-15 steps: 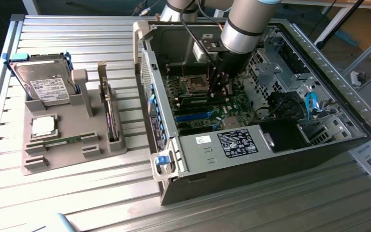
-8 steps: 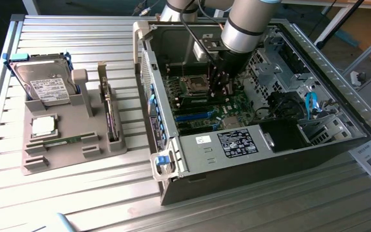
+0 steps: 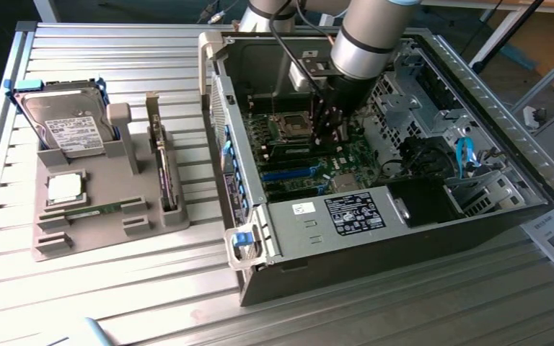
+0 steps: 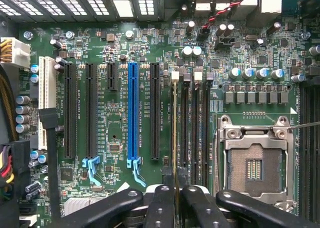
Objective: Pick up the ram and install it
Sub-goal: 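Insert the ram into the slot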
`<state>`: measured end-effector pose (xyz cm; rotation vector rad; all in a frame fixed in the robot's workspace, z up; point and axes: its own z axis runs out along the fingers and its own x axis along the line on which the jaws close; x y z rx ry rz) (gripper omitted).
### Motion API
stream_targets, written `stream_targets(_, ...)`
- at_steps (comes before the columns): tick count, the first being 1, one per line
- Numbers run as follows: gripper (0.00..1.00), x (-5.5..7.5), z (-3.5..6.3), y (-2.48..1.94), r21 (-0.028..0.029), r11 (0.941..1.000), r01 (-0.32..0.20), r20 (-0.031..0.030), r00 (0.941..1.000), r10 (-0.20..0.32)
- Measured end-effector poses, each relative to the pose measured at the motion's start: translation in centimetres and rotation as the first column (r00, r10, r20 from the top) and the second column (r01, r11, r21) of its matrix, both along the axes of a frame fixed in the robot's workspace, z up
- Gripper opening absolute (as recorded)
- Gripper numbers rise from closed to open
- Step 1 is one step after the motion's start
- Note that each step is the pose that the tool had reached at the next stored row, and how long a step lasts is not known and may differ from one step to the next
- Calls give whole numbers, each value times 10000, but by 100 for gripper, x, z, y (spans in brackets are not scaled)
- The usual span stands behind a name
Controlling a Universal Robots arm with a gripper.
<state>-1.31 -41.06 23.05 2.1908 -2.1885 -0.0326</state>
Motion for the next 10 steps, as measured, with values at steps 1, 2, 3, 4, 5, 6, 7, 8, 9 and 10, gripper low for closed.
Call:
stream_targets(1,13,5,-2,0,0,10000,0,-3,10000,0)
stream_targets(2,13,10,-4,0,-1,10000,1,-4,10000,-1)
stream_targets(3,13,13,-5,0,-2,10000,0,-4,10000,0)
stream_targets(4,13,14,-5,0,-3,10000,1,-5,10000,-1)
stream_targets(5,13,16,-6,0,-2,10000,1,-5,10000,-1)
stream_targets(6,13,18,-7,0,0,10000,0,-5,10000,0)
stream_targets(7,13,19,-8,0,-1,10000,0,-4,10000,0)
stream_targets(8,13,19,-8,0,0,10000,0,-3,10000,0)
stream_targets(9,13,19,-9,0,0,10000,9,-3,10000,-9)
stream_targets(10,13,19,-9,0,-1,10000,28,-3,10000,-28)
